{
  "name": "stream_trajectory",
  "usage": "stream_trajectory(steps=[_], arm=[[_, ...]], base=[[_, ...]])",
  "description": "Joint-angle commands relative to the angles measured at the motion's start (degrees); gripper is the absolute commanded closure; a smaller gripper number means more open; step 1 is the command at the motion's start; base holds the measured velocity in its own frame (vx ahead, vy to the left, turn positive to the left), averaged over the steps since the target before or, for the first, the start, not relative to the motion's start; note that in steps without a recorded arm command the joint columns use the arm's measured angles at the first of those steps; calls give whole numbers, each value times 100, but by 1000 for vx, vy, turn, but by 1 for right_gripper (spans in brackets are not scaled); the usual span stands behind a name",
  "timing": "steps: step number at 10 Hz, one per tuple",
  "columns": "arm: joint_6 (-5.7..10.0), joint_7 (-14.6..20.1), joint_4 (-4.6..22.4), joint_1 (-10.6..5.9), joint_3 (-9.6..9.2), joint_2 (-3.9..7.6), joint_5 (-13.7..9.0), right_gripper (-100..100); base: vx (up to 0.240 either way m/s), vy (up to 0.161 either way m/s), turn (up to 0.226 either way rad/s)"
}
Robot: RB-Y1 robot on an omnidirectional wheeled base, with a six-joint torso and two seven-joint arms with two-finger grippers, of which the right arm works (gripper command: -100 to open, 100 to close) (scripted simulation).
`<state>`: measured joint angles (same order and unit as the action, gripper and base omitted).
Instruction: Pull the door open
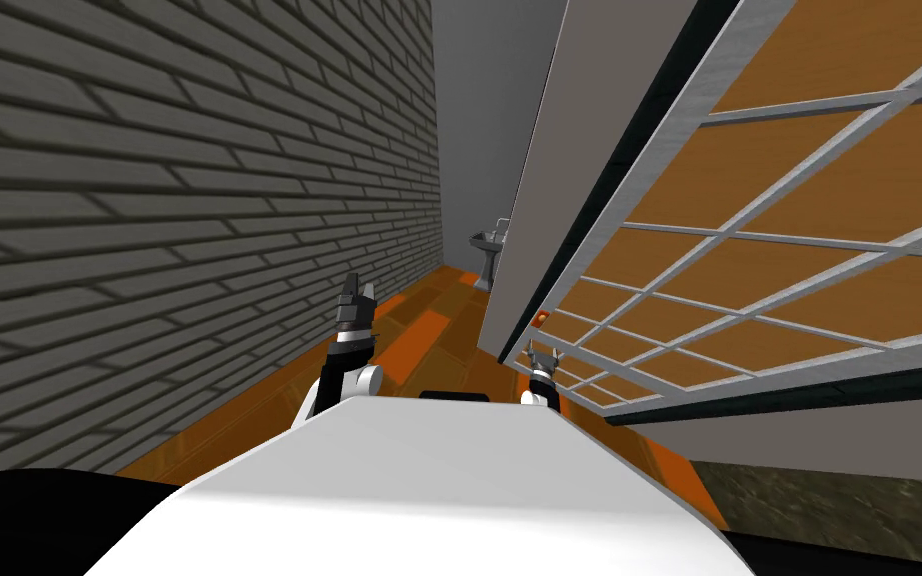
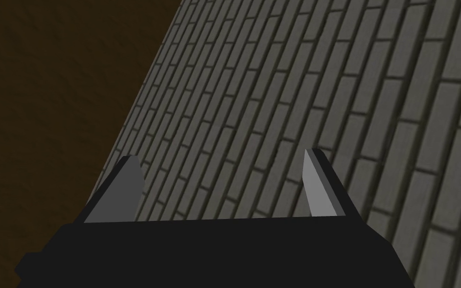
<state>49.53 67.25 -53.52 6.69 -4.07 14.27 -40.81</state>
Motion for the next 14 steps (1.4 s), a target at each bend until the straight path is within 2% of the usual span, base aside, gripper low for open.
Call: stream_trajectory(steps=[1, 5, 8, 9, 10, 14], arm=[[27, 163, 161, -35, -8, 27, -80, -100], [113, 599, 677, -183, -32, 95, -308, -100], [157, 817, 935, -257, -45, 129, -421, -100], [162, 845, 968, -267, -46, 133, -436, -100], [137, 785, 892, -242, -39, 120, -424, -100], [233, 1101, 1073, -189, -72, 303, -396, -100]], base=[[57, -71, 77], [71, -81, 105], [51, -54, 62], [44, -45, 63], [20, -20, 13], [157, -45, 7]])
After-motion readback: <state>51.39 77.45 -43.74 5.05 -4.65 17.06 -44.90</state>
